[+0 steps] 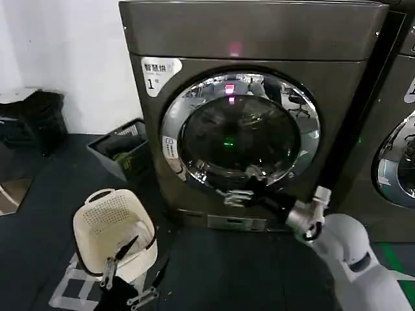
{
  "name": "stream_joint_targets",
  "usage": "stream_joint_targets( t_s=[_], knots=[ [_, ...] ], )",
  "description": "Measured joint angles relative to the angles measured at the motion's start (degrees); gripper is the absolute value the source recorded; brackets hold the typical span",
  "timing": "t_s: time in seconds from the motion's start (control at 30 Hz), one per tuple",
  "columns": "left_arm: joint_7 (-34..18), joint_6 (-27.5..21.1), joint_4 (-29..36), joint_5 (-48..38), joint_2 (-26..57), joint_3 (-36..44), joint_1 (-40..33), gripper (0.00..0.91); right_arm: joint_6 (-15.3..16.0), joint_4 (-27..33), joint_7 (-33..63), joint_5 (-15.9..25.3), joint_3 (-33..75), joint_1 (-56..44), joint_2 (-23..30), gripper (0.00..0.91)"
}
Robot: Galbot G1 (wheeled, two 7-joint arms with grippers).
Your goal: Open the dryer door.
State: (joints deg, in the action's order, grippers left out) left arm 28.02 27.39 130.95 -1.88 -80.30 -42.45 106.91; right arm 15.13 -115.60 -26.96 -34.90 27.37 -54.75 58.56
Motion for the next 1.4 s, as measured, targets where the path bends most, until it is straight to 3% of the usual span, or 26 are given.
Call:
stream_joint_targets(
  t_s=[0.37,0.87,1.4],
  knots=[
    [0.0,0.0,1.4,-0.2,-0.2,-0.3,0.5,0.907,-5.3,5.7,4.8,0.4,-3.0,3.5,-2.1,0.907],
    [0.0,0.0,1.8,0.2,-0.8,-0.3,0.9,0.907,-5.7,13.1,5.0,0.1,-10.1,10.5,-2.5,0.907],
    [0.0,0.0,1.8,0.3,-0.8,-0.3,0.8,0.907,-5.3,16.6,4.9,0.6,-15.4,15.3,-0.1,0.907]
  ],
)
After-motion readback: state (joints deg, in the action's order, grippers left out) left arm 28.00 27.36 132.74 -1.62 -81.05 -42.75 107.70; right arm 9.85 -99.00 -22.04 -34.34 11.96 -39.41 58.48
